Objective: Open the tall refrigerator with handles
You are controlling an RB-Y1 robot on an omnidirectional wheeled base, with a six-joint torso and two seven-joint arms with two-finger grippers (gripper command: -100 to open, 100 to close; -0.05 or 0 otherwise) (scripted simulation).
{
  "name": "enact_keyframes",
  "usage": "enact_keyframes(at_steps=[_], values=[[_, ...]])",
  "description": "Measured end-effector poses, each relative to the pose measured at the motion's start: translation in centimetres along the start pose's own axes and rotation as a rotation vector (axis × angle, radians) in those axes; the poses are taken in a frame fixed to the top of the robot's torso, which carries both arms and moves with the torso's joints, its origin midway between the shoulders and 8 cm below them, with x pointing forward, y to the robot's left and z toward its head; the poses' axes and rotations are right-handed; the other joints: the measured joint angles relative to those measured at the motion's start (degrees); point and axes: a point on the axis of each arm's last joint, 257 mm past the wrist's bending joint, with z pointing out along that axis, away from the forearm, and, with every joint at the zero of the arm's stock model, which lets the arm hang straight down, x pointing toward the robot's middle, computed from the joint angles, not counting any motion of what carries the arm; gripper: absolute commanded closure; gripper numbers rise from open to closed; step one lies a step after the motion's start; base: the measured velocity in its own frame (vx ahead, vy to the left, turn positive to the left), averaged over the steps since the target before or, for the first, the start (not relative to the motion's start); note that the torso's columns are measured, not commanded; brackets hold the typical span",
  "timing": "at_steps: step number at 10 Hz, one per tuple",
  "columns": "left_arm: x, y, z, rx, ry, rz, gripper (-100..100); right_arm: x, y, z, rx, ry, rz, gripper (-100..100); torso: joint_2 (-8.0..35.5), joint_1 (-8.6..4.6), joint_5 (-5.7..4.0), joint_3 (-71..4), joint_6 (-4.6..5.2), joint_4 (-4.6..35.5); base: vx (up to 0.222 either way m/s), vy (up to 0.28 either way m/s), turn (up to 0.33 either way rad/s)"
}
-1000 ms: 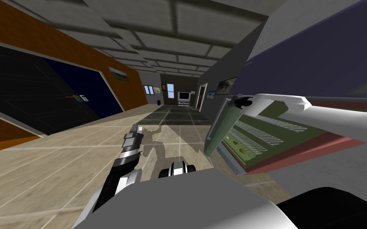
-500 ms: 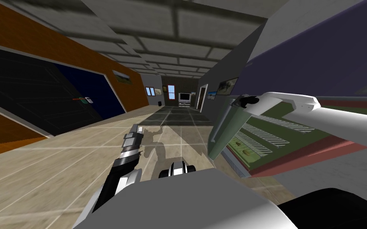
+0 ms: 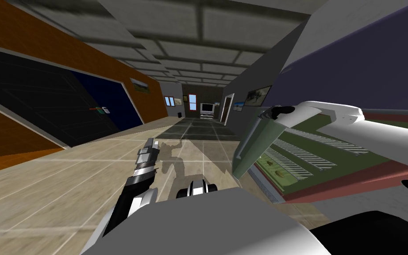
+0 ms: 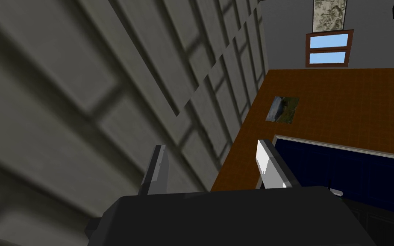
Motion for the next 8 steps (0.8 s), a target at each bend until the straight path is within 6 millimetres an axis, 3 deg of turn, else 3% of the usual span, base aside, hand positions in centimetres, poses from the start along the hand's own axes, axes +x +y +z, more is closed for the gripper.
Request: enact_keyframes(at_steps=[1,2,5,8], values=[[0.0,0.0,0.0,0.0,0.0,0.0,0,0.0,0.0,0.0,0.0,0.001,0.008,-100,0.0,-0.03,0.03,0.0,0.0,0.0,0.003,0.007,0.004],[0.0,0.0,0.0,0.0,0.0,0.0,0,0.0,0.0,0.0,0.0,0.0,0.007,100,0.1,-0.01,0.04,0.0,0.01,0.0,0.0,0.0,0.0],[0.0,0.0,0.0,0.0,0.0,0.0,0,1.6,-0.8,0.2,0.02,0.044,0.007,100,-0.7,0.48,0.34,-0.6,-0.13,-0.1,0.215,0.162,-0.002],[0.0,0.0,0.0,0.0,0.0,0.0,0,3.9,-2.1,0.7,0.053,0.108,0.004,100,-0.4,-0.05,0.23,-0.4,-0.11,0.0,0.231,0.184,0.027]])
